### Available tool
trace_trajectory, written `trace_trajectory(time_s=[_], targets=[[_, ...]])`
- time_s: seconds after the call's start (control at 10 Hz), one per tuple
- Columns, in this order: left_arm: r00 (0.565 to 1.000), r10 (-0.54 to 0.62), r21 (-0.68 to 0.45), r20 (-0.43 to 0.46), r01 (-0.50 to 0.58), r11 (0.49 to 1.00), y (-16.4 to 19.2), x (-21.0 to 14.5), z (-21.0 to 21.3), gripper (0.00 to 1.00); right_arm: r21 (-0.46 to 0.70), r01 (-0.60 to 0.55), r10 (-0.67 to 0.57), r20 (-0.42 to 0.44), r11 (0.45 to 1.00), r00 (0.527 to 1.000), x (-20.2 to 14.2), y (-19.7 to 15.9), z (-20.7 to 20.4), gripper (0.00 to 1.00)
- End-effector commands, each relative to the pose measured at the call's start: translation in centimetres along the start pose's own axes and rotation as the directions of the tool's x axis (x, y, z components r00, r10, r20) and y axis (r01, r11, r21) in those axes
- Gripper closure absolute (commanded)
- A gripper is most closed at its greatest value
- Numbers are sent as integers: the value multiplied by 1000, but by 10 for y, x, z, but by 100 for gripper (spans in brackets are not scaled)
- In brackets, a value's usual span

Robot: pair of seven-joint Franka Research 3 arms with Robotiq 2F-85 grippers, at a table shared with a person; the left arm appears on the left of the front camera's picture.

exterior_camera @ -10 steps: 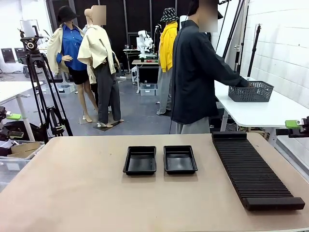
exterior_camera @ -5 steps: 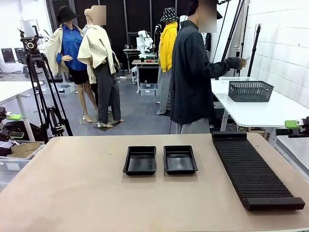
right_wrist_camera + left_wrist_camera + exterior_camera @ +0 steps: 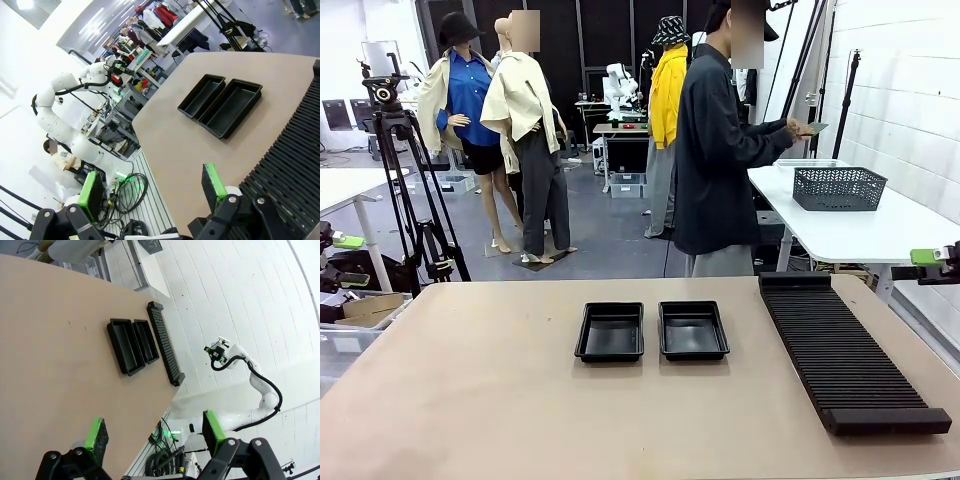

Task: Inspect and transfer BCBs to ESD trays.
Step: Pick up the Blank PCB from the PCB Rack and place it in the left ESD tray.

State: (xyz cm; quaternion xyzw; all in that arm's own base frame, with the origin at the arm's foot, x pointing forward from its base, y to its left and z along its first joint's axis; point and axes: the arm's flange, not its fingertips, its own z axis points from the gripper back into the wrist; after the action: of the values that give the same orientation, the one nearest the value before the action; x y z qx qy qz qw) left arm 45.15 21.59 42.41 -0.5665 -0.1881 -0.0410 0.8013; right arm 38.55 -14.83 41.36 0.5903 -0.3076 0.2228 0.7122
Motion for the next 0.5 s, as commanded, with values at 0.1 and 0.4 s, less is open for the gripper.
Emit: trace_trajectory(time_s=[0.1,0.4], targets=[[1000,18,8,2,-18,1000,-1,0,1,0,7,12,-12,-2,1000,1000,-1,1,-1,0],[1000,18,8,2,-18,1000,-1,0,1,0,7,12,-12,-2,1000,1000,-1,1,-1,0]])
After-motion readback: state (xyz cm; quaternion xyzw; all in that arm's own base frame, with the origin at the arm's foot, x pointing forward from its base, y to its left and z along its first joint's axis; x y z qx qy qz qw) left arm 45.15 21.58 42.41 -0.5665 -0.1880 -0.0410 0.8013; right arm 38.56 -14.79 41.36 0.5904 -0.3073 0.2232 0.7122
